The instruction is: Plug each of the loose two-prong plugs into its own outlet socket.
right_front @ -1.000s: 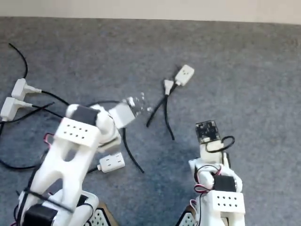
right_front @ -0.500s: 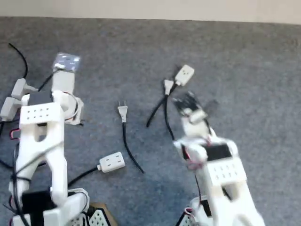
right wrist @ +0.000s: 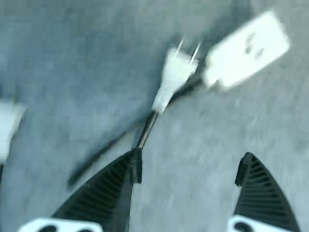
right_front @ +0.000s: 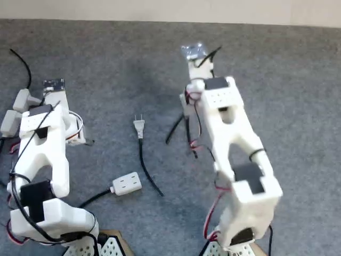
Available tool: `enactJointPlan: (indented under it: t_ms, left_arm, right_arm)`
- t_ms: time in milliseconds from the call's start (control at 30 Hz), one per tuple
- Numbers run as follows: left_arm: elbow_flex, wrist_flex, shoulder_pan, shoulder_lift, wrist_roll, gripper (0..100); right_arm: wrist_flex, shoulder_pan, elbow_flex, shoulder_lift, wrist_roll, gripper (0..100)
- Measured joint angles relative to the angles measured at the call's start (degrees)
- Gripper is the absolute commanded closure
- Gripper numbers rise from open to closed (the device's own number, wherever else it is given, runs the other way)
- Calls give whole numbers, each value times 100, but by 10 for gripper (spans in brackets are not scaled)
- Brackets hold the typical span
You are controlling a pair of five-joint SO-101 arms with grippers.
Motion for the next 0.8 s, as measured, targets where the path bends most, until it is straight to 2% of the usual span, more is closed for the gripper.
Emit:
enactJointPlan:
  t_ms: [133, 433, 800]
  left_arm:
    - [0, -70, 0, 44, 0, 702]
    - [0, -158, 0, 62, 0, 702]
    - [0, -158, 0, 62, 0, 702]
  right_arm:
    - [-281, -35, -360, 668, -26, 699]
    - [-422, -62, -369, 712, -527, 699]
    - [-730, -404, -527, 1591, -536, 709]
